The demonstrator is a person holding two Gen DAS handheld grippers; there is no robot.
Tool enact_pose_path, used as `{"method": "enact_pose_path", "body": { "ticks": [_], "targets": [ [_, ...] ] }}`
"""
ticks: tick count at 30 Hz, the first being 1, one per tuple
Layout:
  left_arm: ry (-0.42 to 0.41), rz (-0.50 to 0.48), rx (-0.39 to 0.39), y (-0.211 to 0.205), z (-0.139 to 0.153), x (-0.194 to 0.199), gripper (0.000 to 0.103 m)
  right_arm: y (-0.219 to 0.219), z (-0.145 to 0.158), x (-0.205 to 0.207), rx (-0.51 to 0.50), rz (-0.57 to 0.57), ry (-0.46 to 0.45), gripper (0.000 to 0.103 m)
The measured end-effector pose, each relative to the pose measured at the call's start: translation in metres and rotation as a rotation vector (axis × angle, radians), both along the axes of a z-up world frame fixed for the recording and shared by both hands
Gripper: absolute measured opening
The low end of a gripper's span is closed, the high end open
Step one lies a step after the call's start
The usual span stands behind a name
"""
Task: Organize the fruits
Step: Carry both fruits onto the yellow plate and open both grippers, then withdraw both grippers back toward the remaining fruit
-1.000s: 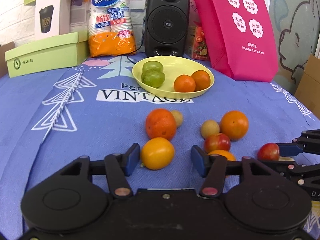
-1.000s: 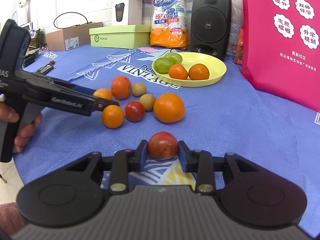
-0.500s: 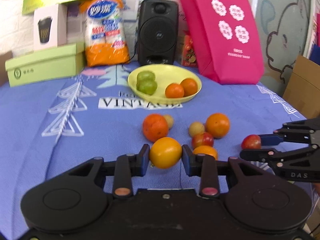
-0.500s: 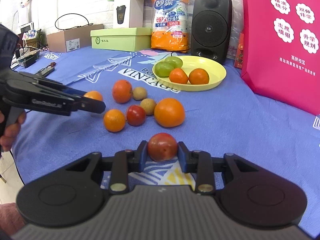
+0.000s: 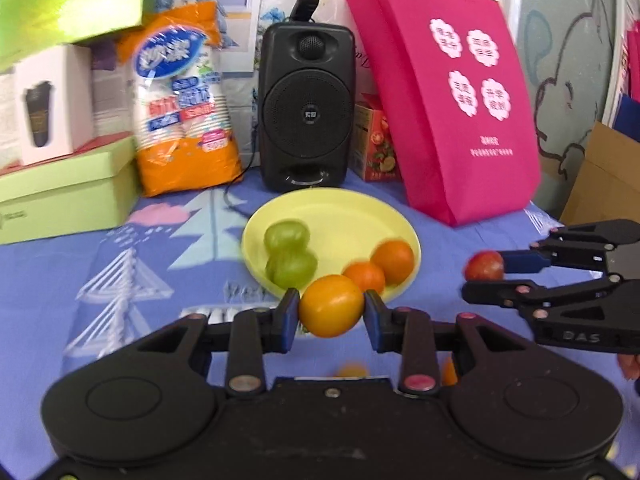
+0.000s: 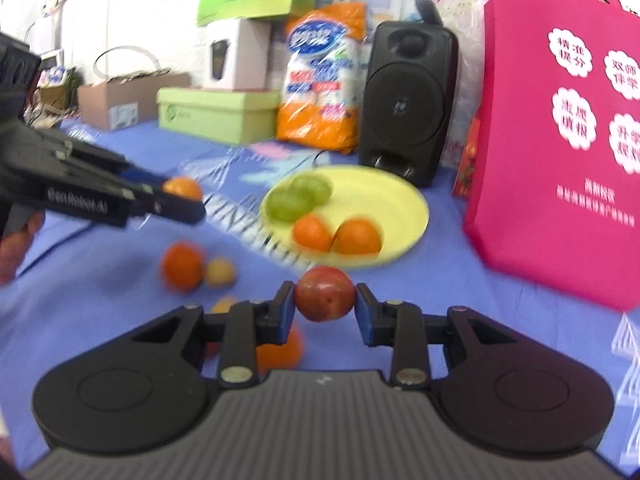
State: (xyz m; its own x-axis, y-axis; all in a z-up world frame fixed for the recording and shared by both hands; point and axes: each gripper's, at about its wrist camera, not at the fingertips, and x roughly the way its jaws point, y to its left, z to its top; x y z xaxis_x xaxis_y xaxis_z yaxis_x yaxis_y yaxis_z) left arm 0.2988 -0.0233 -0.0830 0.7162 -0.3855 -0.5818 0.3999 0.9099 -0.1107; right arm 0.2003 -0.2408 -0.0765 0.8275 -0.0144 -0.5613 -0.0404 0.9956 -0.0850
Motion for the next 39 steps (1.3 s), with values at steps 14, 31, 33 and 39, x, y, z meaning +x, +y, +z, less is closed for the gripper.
{"method": "enact_pose_path", "body": {
  "ticks": [14,31,33,39],
  "targets": [
    [0.016,0.055,0.095,-0.053,-0.029,0.115,0.053,-0.048,-0.029,0.126,0.022,-0.072,0.039,0.032],
    [-0.016,0.115,0.027,0.021,-0.011,-0.005,0.061,-0.03,-0.01,0.021,0.071,-0.036,0.035,0.038],
    [-0.011,0.128,0.03,0.025,-0.016,-0.03,0.061,-0.021,-0.013,0.003,0.079,-0.03,0.048,0.038],
    [0.027,0.147,0.012,0.031,-0.032,-0.093,0.061,0.003,-0.027,-0.048,0.057,-0.059,0.085,0.038]
  ]
}}
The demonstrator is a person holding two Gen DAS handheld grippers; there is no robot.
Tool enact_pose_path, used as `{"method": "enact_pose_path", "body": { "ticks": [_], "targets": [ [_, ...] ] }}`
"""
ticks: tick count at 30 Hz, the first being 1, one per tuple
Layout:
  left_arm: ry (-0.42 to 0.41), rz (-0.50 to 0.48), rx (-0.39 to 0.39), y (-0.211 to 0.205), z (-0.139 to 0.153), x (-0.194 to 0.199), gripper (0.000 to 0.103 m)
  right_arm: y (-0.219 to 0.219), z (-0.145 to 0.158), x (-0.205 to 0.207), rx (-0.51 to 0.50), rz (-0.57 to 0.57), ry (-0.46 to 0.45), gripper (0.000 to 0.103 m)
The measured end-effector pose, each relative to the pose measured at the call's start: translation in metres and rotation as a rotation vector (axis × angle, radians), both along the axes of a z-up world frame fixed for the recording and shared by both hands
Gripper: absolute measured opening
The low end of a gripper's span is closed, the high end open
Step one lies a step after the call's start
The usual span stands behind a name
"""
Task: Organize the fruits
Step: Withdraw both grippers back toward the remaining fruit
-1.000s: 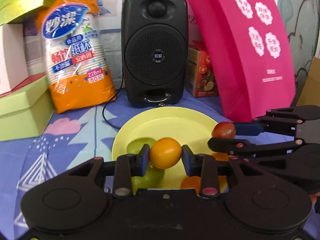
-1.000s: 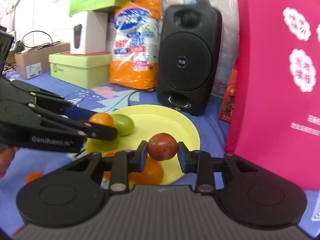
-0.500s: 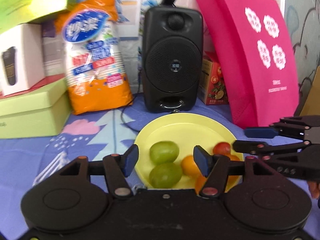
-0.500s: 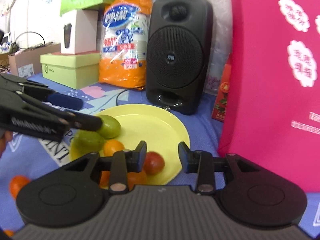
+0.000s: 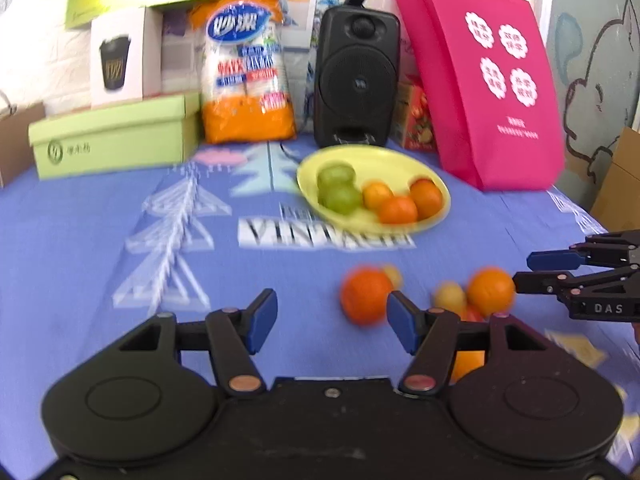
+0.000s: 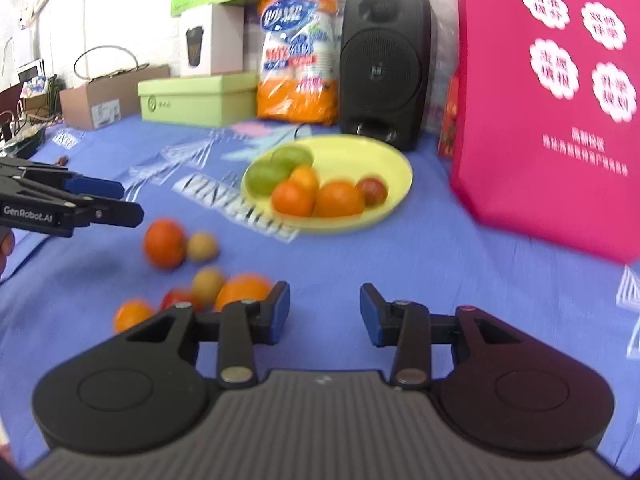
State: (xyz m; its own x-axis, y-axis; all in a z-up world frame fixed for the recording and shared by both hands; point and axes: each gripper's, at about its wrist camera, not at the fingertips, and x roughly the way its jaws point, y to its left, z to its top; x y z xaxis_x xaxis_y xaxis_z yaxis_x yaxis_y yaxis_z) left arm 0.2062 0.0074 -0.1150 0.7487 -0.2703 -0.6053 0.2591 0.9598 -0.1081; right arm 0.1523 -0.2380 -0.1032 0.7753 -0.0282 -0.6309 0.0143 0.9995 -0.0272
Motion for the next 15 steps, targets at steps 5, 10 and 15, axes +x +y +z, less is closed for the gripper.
{"method": "enact_pose_path", "body": {
  "ticks": [5,10,15],
  "targets": [
    [0.038,-0.06,-0.027,-0.013,-0.015,-0.039,0.061,0.018,-0.007,-0.029,0.005,0.038,0.024,0.038],
    [0.037,-0.16,0.013,-0.046,-0.026,-0.049,0.061,0.031,-0.011,-0.033,-0.001,0.099,0.032,0.042],
    [0.03,-0.154,0.029,-0.064,-0.031,-0.041,0.055,0.029,-0.012,-0.032,-0.037,0.084,0.028,0.05]
  ]
}}
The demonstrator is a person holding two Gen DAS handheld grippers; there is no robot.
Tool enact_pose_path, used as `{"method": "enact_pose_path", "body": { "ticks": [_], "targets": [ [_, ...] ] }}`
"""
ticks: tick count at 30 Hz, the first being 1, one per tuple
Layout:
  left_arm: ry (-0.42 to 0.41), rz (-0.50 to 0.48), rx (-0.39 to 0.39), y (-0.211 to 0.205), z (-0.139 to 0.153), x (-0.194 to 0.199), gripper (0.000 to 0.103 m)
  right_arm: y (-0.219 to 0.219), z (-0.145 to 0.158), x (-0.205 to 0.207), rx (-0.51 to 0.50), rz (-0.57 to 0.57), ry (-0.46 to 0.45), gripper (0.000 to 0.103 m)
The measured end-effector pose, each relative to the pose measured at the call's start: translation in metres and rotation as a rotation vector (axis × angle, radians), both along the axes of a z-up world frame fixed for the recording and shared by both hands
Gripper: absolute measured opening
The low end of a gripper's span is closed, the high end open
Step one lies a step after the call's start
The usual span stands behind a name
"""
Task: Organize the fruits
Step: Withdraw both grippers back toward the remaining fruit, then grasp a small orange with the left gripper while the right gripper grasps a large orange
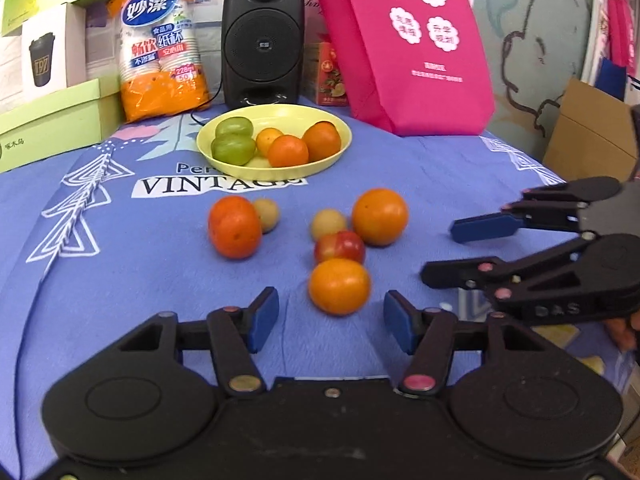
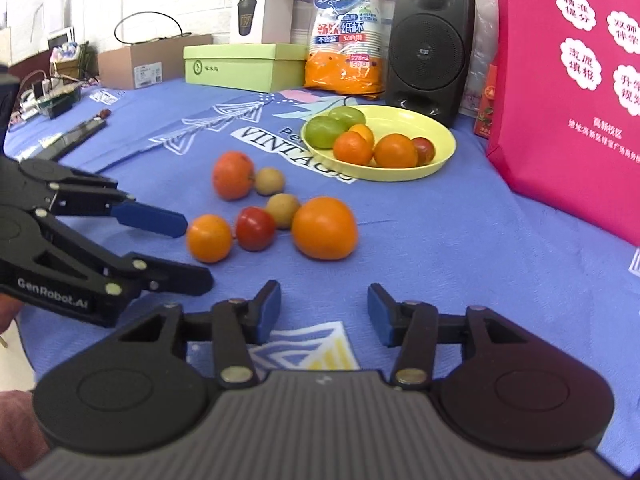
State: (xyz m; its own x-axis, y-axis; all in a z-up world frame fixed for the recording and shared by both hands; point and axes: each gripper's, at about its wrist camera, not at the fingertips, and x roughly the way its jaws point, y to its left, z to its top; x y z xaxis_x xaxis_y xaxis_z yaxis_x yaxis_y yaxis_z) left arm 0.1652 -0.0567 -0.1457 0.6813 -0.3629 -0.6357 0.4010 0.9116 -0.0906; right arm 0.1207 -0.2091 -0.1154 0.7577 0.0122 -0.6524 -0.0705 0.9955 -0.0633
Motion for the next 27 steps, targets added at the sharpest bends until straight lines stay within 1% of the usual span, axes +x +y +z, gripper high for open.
{"method": "enact_pose_path", "body": {
  "ticks": [2,4,5,8,10,15,22,26,27],
  "targets": [
    [0.002,0.009,-0.012,-0.001,-0.002,0.003,0.054,-0.005,0.0,-0.001,0.018,-0.012,-0.001,0.051],
    [0.001,0.018,-0.018,-0.001,-0.003,0.009,0.05,-0.009,-0.001,-0.001,0.037,-0.011,-0.001,0.051],
    [0.001,0.021,-0.019,0.0,-0.003,0.011,0.046,-0.009,-0.001,0.001,0.04,-0.007,-0.001,0.051],
    [0.004,0.041,-0.023,0.005,-0.002,0.017,0.033,-0.005,-0.003,0.009,0.034,0.014,-0.002,0.051],
    [0.01,0.05,-0.031,0.009,-0.002,0.019,0.033,-0.002,-0.003,0.016,0.03,0.026,-0.002,0.051],
    [0.008,0.074,-0.015,0.017,-0.001,0.018,0.033,0.0,-0.007,0.036,0.014,0.017,0.005,0.051],
    [0.011,0.087,-0.041,0.022,-0.003,0.018,0.033,0.0,-0.01,0.055,0.021,0.007,0.008,0.051],
    [0.008,0.09,-0.043,0.022,-0.005,0.017,0.033,0.001,-0.011,0.057,0.035,0.022,0.007,0.042],
    [0.008,0.09,-0.045,0.023,-0.005,0.016,0.033,0.001,-0.01,0.058,0.03,0.022,0.005,0.042]
  ]
}}
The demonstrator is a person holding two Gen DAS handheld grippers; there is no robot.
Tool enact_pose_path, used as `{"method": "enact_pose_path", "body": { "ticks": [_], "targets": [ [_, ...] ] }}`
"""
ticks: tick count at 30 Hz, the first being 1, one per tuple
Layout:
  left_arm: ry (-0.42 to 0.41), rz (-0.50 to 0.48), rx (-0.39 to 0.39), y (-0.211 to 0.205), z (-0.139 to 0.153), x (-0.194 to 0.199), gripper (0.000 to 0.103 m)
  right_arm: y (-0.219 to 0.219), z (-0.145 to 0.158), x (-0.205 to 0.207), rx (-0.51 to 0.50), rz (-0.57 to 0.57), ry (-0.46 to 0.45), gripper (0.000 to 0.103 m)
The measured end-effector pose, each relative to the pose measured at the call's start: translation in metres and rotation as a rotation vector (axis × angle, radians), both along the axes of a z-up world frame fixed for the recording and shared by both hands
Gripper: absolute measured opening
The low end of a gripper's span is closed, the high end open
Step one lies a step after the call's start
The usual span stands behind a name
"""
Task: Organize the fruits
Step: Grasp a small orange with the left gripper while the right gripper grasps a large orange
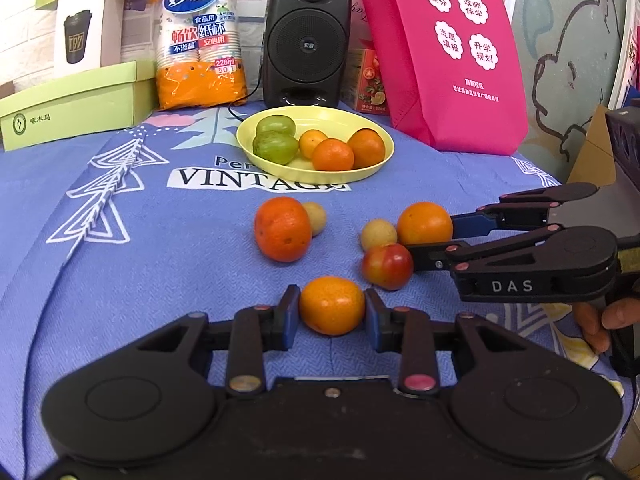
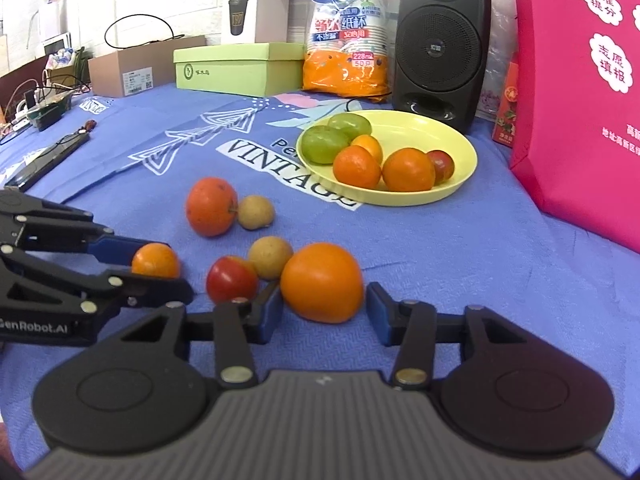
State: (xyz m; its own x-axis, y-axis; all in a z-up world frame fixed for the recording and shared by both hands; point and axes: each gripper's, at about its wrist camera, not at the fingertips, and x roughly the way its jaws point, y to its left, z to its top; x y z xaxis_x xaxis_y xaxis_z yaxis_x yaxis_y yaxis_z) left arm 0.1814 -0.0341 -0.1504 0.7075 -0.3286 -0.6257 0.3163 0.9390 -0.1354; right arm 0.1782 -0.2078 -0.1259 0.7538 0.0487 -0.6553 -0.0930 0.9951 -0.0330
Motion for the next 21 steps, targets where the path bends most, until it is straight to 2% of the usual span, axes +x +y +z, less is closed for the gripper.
{"method": "enact_pose_path", "body": {
  "ticks": [21],
  "targets": [
    [-0.002,0.005,-0.002,0.008,0.006,-0.014,0.033,0.001,0.007,-0.055,0.066,-0.064,-0.029,0.042]
  ]
}}
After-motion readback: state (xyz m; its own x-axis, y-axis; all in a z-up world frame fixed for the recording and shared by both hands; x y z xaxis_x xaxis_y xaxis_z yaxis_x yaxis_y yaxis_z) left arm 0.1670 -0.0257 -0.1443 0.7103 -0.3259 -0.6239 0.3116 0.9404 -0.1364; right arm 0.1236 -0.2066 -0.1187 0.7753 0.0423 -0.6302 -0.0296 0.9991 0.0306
